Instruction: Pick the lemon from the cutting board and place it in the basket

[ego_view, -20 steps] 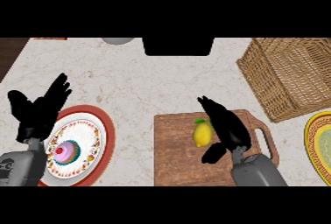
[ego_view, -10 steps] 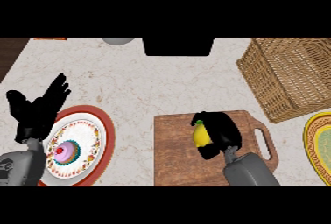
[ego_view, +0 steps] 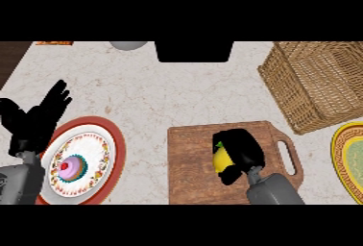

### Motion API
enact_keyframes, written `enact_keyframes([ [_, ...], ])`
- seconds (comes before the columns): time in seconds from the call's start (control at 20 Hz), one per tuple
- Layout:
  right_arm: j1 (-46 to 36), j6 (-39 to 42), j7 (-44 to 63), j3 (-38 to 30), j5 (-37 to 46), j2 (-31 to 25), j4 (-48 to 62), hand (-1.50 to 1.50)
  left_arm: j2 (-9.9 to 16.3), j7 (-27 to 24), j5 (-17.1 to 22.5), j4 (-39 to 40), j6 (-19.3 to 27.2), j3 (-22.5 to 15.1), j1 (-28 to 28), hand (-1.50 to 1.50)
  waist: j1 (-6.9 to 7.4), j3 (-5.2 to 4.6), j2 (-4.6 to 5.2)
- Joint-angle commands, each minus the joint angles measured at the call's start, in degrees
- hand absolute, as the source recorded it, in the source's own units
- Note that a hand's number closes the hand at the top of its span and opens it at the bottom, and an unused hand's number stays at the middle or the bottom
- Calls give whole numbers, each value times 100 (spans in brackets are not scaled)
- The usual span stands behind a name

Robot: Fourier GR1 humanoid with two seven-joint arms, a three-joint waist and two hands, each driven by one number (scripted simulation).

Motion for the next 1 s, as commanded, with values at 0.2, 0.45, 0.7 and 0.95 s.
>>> enact_keyframes([
  [0.2,2187,36,-2831,1018,-427,-2004,-1725,150,-43,-24,-108,-8,262,110,184,0,-406,33,-49],
  [0.45,3647,-160,-4117,330,-1773,-2860,-2743,150,-65,121,-25,-217,235,102,237,0,-428,35,-32],
  [0.7,4404,40,-5253,-439,-3369,-3165,-3836,150,12,-30,-29,-228,78,101,478,0,-368,23,-17],
  [0.95,5575,57,-5716,-1995,-4603,-3705,-4859,150,-55,83,20,-396,185,140,454,0,-373,18,-23],
])
